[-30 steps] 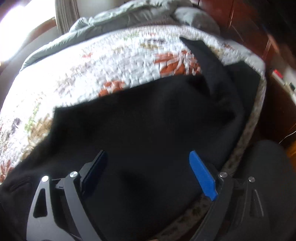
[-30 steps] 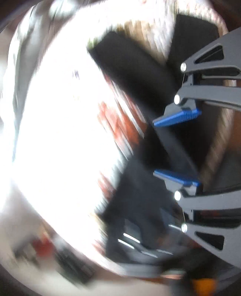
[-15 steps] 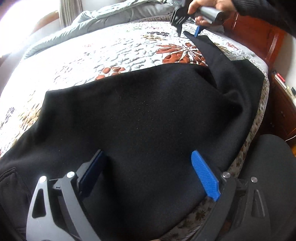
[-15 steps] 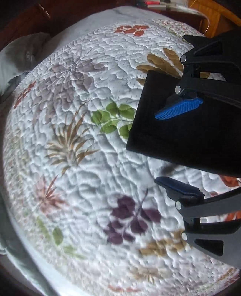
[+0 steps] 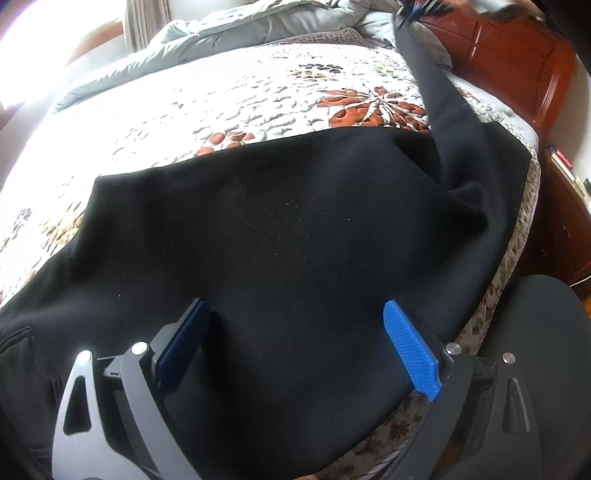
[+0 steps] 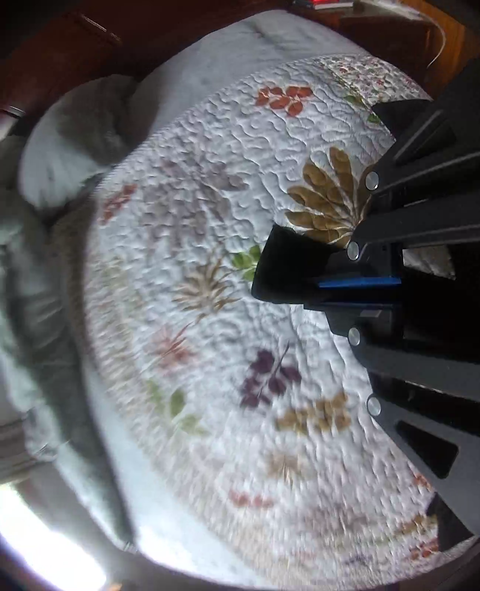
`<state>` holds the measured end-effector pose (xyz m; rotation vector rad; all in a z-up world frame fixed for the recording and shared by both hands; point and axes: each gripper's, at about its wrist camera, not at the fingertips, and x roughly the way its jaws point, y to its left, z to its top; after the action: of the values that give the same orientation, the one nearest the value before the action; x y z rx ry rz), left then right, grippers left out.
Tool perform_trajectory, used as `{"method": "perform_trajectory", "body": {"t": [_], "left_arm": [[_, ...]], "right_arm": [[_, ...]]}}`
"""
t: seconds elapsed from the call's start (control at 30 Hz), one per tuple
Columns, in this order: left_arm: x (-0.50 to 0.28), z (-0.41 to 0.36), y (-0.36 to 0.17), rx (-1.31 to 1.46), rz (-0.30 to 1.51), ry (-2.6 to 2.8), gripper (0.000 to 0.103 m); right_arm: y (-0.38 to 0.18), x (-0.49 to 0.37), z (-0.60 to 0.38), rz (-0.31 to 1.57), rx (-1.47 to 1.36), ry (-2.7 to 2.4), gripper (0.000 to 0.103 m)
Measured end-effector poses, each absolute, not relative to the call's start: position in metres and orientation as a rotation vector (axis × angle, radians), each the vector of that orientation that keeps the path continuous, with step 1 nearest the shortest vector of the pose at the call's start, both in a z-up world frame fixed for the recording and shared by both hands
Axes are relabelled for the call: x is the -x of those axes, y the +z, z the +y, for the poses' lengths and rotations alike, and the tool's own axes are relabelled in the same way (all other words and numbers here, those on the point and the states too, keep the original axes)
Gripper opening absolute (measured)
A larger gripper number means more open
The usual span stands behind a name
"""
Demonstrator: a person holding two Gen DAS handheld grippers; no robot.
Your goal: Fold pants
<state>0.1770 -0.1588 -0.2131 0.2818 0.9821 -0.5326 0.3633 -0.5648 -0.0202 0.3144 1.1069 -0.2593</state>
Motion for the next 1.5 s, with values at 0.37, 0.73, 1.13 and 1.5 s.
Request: {"method": "perform_trajectory", "body": {"t": [0.37,0.73,1.13,1.5], "left_arm": [[-0.172,-0.157,-0.213,-0.254,0.955,-0.491,0.097],[-0.175,-0.159,-0.214,-0.253,0.968,-0.488,0.098],[-0.177,-0.159,-0.216,-0.246,0.966,-0.49,0.099],[-0.177,-0.159,-0.215,-0.247,0.976,-0.493,0.099]], "right_arm": [[-0.033,-0.161,-0.697,0.745,-0.693,-0.227,0.006],[-0.167,-0.104,-0.76,0.727,-1.029,-0.218,0.006],[-0.235,-0.073,-0.741,0.591,-1.355,-0.077,0.046],[-0.223,-0.076,-0.687,0.608,-1.235,-0.028,0.005]]}}
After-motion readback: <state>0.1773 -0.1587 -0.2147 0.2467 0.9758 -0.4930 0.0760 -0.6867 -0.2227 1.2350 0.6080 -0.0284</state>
